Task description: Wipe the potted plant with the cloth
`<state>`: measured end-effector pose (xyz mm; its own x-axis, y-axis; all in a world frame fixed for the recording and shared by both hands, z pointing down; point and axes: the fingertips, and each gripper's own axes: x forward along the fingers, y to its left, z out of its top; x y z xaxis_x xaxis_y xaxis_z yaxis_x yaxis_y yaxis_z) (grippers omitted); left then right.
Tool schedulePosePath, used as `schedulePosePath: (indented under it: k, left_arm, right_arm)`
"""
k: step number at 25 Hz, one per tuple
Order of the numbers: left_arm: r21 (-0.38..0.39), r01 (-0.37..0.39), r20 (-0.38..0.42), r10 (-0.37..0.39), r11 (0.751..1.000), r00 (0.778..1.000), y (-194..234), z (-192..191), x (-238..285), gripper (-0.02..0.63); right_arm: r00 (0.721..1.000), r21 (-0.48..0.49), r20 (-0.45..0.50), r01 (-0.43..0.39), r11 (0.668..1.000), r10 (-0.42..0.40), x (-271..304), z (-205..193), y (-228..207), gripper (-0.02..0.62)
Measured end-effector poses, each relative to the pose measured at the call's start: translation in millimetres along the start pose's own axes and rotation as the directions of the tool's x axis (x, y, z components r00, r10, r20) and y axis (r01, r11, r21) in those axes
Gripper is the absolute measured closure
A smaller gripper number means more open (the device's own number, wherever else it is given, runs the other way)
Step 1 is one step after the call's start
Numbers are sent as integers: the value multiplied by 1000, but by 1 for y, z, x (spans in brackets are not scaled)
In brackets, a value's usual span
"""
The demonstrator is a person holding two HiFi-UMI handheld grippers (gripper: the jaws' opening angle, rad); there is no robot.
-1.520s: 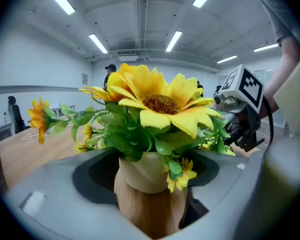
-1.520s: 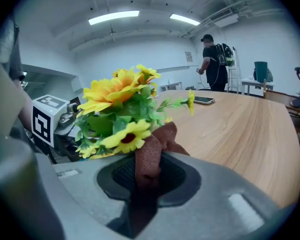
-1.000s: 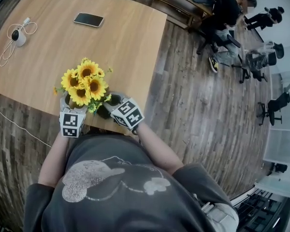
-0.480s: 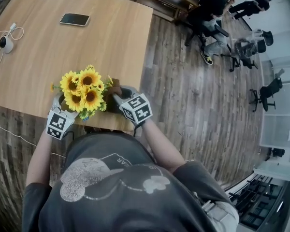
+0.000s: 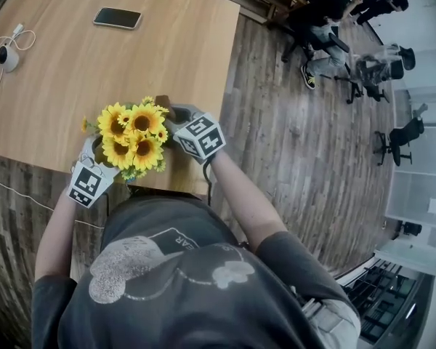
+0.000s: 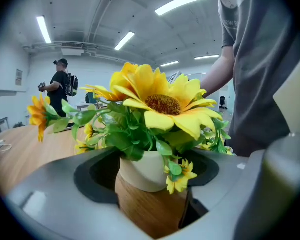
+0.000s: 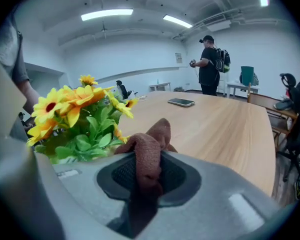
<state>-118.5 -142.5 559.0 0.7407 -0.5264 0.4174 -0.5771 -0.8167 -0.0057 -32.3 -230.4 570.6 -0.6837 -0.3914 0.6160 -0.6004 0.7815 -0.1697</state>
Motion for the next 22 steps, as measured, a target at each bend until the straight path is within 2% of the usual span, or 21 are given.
schedulePosePath:
  k: [3,8,12,17,22]
  left_arm:
    - [22,50,-4,-50,999,999,-2,-1,1,215]
    - [64,142,-24,-141,988,990,0,-1,3,212]
    - [-9,171,-24,-171,985,985,2,-5,4,190]
    - [-62,122,-6,-123,991,992,10,-11,-4,187]
    - [-125,-21,-10,20,992,1000,32,-6,-8,202]
  right_arm:
    - [999,8,8,-36,999,35,14,8,-2,523]
    - [989,-8,-4,-147,989,147,31,15,11,523]
    - [983,26,-3,-186,982,186,28,14,16,525]
    - [984,80,20,-176,981,175,15,5,19,526]
    - [988,108,29,-155,982,152,-6,-13,14,526]
